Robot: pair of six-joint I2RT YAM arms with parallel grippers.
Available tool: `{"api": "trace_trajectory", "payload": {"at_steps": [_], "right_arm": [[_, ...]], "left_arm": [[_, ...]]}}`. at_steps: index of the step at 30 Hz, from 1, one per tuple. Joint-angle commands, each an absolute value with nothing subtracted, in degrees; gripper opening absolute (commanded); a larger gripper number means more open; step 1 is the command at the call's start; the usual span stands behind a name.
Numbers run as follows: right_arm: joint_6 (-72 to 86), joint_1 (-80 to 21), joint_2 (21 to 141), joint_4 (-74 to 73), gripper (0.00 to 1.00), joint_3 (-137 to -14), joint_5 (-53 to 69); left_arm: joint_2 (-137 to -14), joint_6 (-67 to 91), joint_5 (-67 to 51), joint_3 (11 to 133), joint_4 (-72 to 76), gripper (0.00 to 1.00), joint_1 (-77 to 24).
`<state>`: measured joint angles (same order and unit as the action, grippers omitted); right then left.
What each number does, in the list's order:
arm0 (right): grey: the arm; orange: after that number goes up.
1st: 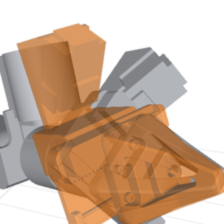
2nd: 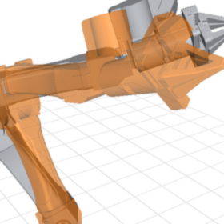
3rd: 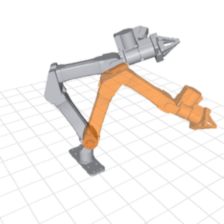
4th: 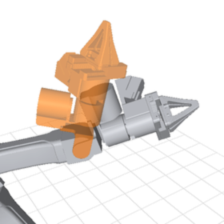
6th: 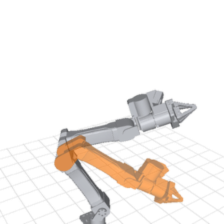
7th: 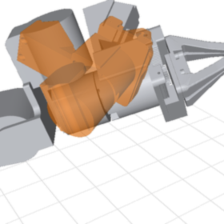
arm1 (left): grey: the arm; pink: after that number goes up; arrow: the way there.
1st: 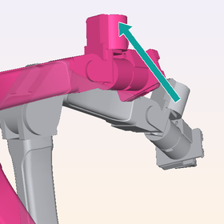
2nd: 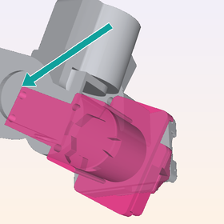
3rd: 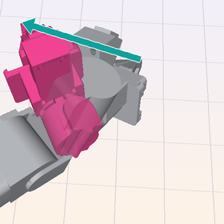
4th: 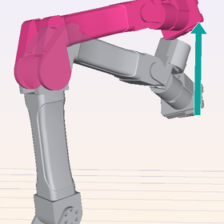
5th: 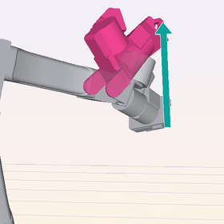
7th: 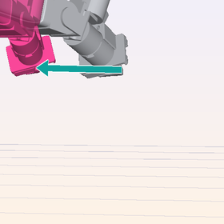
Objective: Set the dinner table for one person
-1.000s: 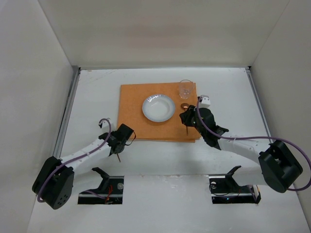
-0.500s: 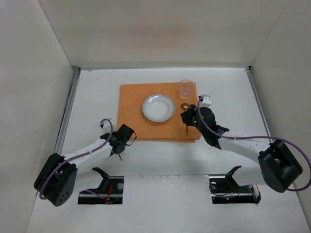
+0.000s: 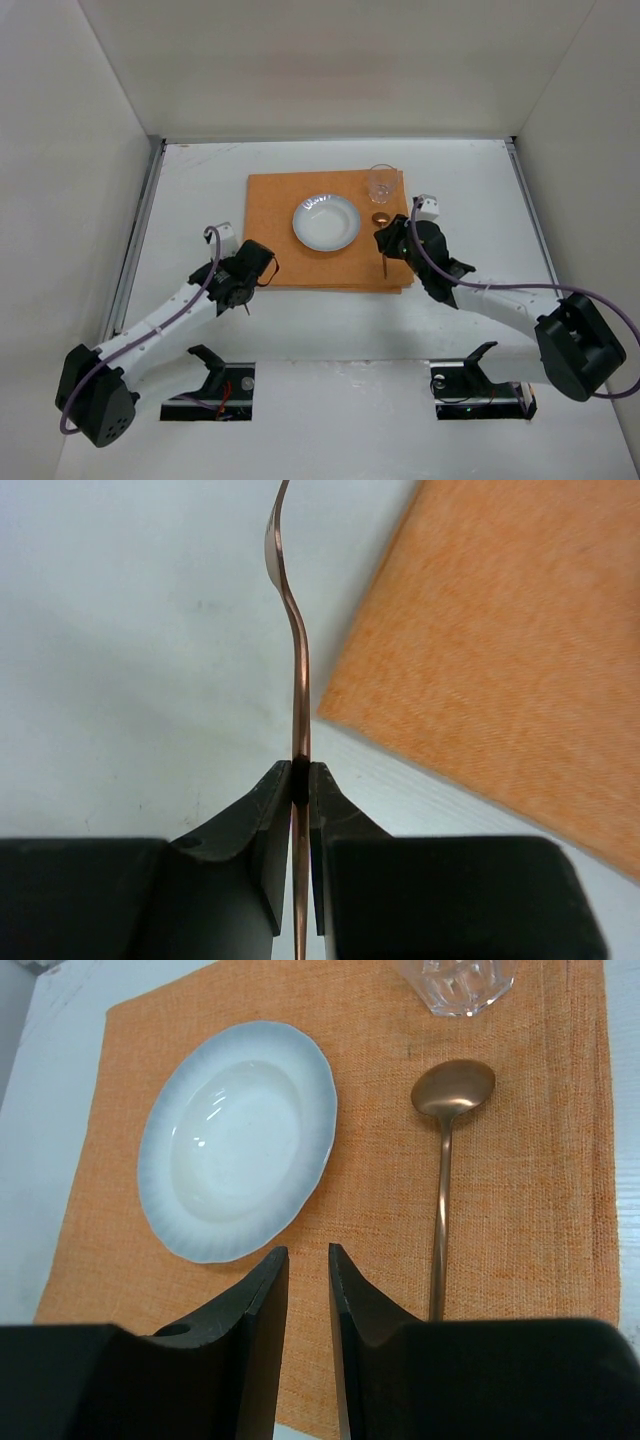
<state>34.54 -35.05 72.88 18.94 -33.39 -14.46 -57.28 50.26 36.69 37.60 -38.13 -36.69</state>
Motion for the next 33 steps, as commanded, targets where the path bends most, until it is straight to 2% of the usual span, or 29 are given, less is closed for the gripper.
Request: {"api": "trace_trajectory", "payload": {"at_steps": [1, 8, 16, 24, 33], "right_arm": [[35.0, -34.4, 71.3, 22.2, 0.29, -33.0, -14.8], [34.4, -34.5, 69.9, 22.1, 0.30, -32.5, -17.7], [34.4, -33.4, 68.5, 22.1, 0.44, -30.9, -22.0], [35.6, -31.2, 66.2, 22.5, 0.48, -28.7, -26.6], [35.8, -29.7, 66.8, 22.6, 0.48, -28.6, -25.7]], "left_arm": [[-59.9, 40.5, 38.5, 44.2, -39.2, 0.06, -37.7], [-75.1, 23.2, 31.3, 54.1, -21.6, 0.07, -38.5], [-88.5, 14.3, 28.1, 57.8, -15.0, 0.07, -34.8], [-91.1, 13.6, 27.4, 57.4, -11.6, 0.07, -33.3], [-95.0, 13.5, 29.0, 56.3, -9.2, 0.08, -32.5]]}}
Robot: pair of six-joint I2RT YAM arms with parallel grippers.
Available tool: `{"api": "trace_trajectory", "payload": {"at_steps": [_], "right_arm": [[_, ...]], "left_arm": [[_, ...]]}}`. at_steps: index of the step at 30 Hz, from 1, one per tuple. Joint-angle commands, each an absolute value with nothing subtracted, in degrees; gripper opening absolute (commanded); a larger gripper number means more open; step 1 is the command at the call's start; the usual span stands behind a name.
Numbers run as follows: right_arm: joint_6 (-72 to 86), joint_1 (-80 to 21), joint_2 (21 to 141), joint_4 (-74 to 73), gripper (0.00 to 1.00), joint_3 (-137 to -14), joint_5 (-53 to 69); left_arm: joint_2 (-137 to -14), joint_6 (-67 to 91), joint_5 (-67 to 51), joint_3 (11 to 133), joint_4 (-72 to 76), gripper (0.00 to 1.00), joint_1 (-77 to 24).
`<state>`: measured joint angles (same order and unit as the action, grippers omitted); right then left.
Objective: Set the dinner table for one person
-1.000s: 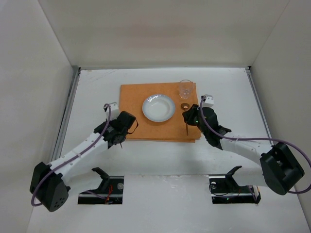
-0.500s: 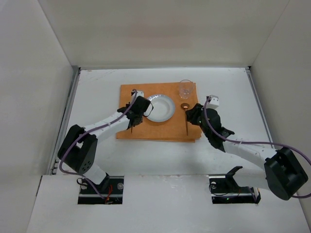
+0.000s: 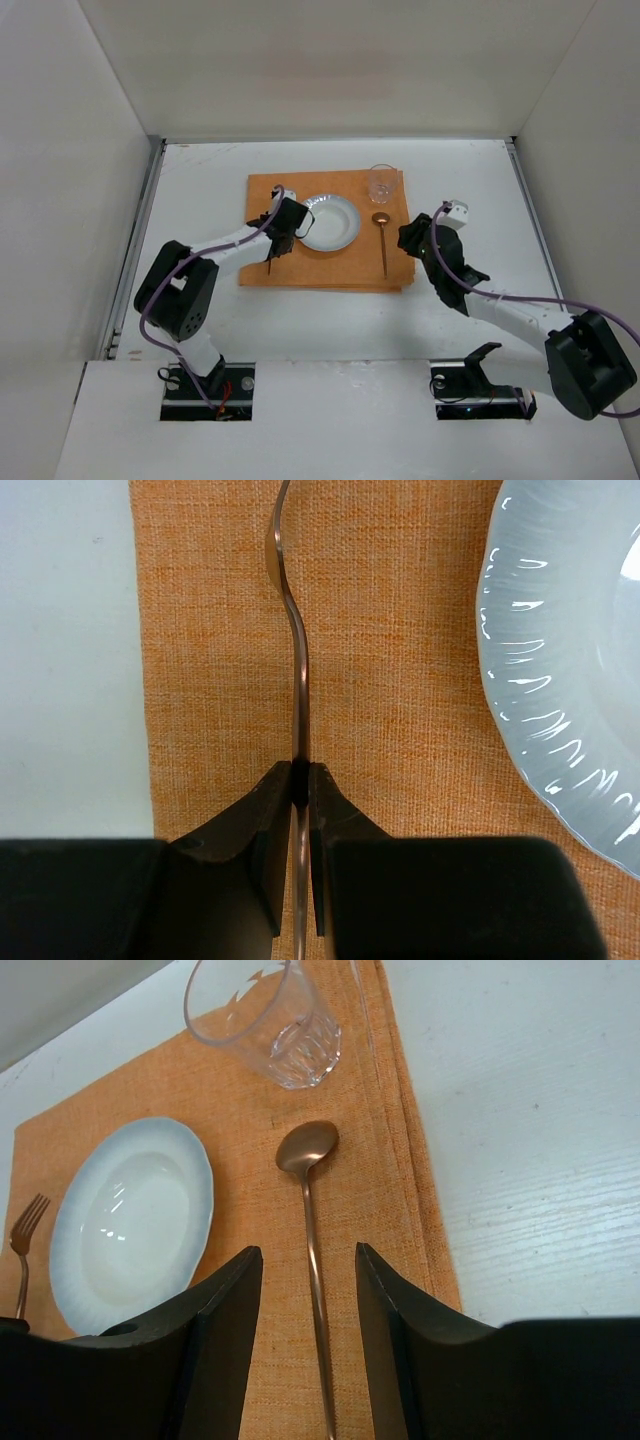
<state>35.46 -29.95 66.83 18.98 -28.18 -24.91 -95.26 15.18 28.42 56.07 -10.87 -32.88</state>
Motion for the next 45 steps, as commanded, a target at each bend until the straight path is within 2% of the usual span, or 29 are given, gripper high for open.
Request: {"api": "trace_trajectory", "payload": {"at_steps": [1, 22, 25, 30, 35, 41, 45], "right_arm": [[35.8, -29.7, 66.9, 22.6, 0.48, -28.6, -25.8], [35.8, -29.8, 70.4, 23.6, 0.47, -29.8, -22.1], [35.8, -29.8, 70.3, 23.7, 0.49, -29.7, -22.1], [35.7, -29.8, 70.4, 23.7, 0.49, -29.8, -21.8], [35.6, -29.8, 70.1, 23.7, 0.49, -29.8, -21.8], [35.9, -29.8, 68.6, 23.7, 0.49, -29.2, -22.1], [36.1, -29.8, 68.6, 23.9, 0.45, -29.0, -21.9]], "left_arm": [[-95.2, 13.4, 29.4, 56.1, -9.1, 0.08, -32.4], [-99.8, 11.3, 31.8, 55.6, -6.4, 0.11, -31.9], [-100.0, 11.2, 32.5, 55.5, -6.4, 0.17, -31.9], [-98.2, 11.2, 35.5, 54.8, -6.7, 0.34, -33.2], [-92.5, 12.3, 36.8, 53.9, -6.4, 0.45, -34.4], [-79.9, 17.0, 34.8, 51.1, -3.7, 0.48, -33.0], [-70.9, 22.1, 34.8, 45.7, -0.1, 0.49, -29.5]]}}
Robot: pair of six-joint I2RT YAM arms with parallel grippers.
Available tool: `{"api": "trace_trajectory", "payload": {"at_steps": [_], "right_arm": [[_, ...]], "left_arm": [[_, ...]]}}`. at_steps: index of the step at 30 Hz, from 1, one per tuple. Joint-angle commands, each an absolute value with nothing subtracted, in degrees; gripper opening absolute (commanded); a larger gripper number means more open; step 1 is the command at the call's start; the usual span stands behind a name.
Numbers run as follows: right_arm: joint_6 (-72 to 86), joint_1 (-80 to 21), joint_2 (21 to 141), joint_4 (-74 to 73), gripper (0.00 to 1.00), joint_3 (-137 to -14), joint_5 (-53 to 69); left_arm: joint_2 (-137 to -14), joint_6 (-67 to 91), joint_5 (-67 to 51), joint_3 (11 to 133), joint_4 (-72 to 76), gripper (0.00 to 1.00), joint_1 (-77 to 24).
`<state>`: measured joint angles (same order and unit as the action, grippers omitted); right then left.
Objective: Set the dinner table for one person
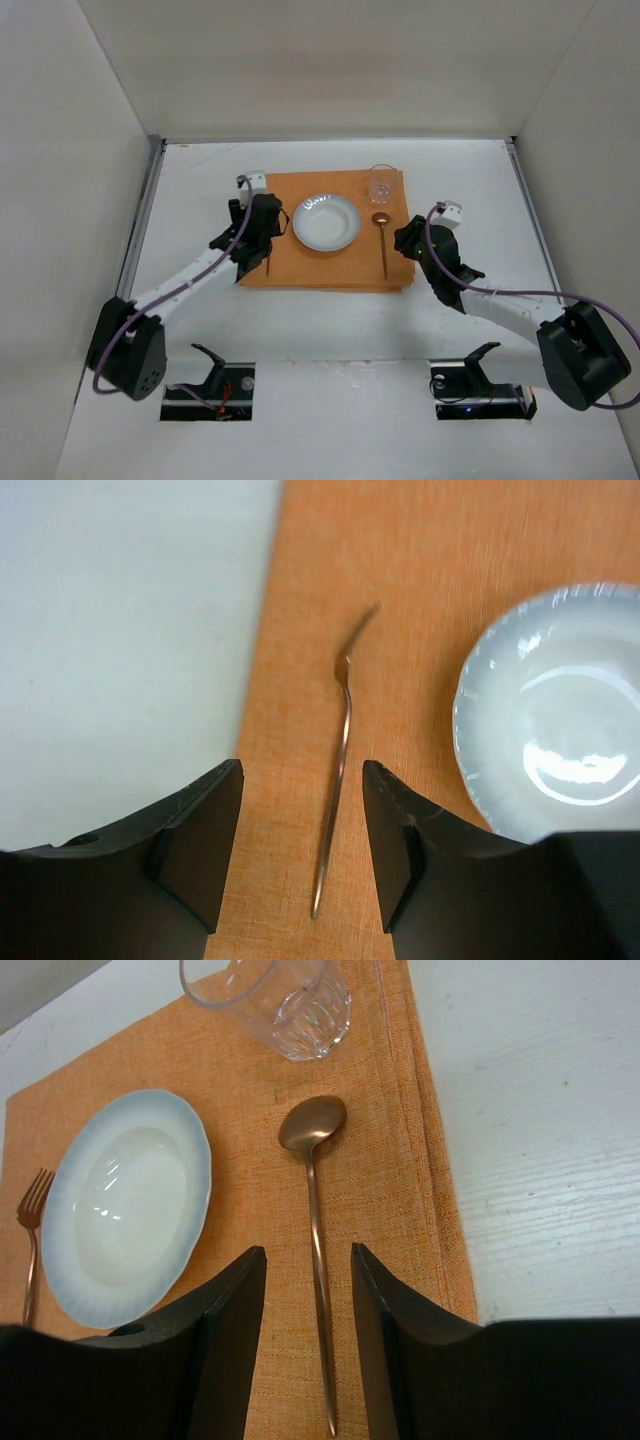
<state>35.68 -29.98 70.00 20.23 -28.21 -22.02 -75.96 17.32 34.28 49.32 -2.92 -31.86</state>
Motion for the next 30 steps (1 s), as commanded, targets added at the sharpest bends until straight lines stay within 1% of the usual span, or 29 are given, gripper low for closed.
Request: {"api": "trace_trajectory", "payload": {"at_steps": [1, 3, 5, 7, 9, 10, 11, 15, 17, 18, 23, 30], "right_arm": [[36.1, -29.8, 68.5, 23.9, 0.42, -29.0, -21.9], [36.4, -29.8, 68.4, 23.9, 0.32, -28.8, -21.9], [37.3, -29.4, 67.4, 23.7, 0.18, -28.3, -22.0], [38.0, -28.6, 66.0, 23.9, 0.12, -27.3, -22.3], [39.0, -27.4, 64.6, 24.1, 0.11, -26.3, -22.8], [39.5, -26.9, 64.0, 24.2, 0.12, -25.8, -22.6], [39.9, -26.3, 63.5, 24.2, 0.16, -25.5, -22.7], [40.8, -25.0, 63.4, 25.1, 0.43, -24.5, -23.2], [41.8, -24.7, 64.2, 25.2, 0.51, -24.5, -22.4], [41.9, -24.7, 64.5, 25.2, 0.53, -24.6, -22.0], [42.5, -23.9, 65.7, 25.8, 0.55, -24.5, -21.4], [43.2, -22.5, 65.3, 25.8, 0.55, -23.9, -21.0]], "left_arm": [[-68.9, 23.9, 35.0, 44.1, 0.7, 0.50, -28.2], [-65.1, 28.3, 35.4, 41.0, 0.9, 0.50, -24.8], [-61.2, 33.5, 34.3, 36.9, 0.7, 0.50, -20.4], [-58.9, 36.3, 32.5, 34.1, 0.6, 0.49, -17.2], [-56.9, 38.8, 30.7, 31.3, 0.2, 0.48, -13.9], [-56.2, 39.8, 30.1, 30.0, -0.3, 0.48, -12.4], [-55.5, 40.7, 29.9, 28.8, -0.7, 0.48, -11.4], [-53.4, 43.7, 29.6, 25.4, -2.3, 0.51, -8.7], [-52.1, 45.2, 29.5, 24.0, -2.8, 0.53, -7.4], [-51.6, 46.1, 29.5, 23.5, -3.2, 0.54, -6.6], [-50.4, 48.5, 28.5, 23.6, -5.7, 0.58, -2.9], [-52.6, 50.0, 28.6, 24.3, -5.0, 0.58, -3.4]]}}
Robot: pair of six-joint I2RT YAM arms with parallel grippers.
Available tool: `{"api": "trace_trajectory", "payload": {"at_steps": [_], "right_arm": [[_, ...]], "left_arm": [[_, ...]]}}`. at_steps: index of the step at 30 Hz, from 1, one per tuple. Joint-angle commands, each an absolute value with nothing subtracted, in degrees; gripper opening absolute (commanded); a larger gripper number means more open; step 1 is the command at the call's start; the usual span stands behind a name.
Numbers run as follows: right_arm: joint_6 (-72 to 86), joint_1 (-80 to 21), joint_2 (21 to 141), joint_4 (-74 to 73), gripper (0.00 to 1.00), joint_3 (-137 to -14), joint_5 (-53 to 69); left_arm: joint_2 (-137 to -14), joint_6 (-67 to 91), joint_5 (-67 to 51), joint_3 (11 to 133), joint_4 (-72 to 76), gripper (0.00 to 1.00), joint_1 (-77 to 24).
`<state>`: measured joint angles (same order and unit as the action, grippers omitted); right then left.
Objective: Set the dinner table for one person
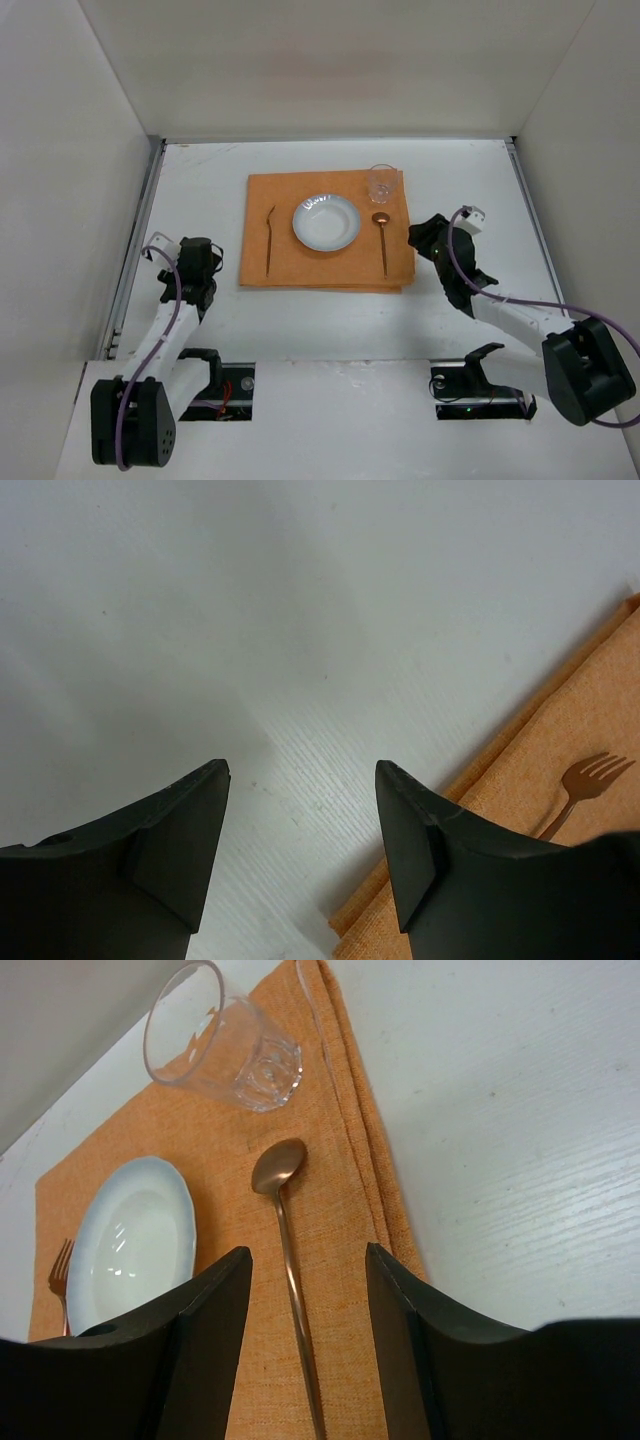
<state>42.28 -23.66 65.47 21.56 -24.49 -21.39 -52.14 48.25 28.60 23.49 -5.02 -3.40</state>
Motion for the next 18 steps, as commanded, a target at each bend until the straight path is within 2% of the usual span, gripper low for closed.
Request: {"api": "trace_trajectory", "payload": {"at_steps": [1, 18], "right_arm": [[43.5, -22.5, 65.0, 25.8, 0.55, -23.8, -20.8], [43.2, -22.5, 67.4, 27.0, 0.55, -24.5, -19.4]], "left_arm": [[-52.7, 50.1, 28.7, 24.2, -4.2, 0.58, -3.4], [-58.3, 49.5, 28.4, 27.4, -2.7, 0.57, -4.1]]}}
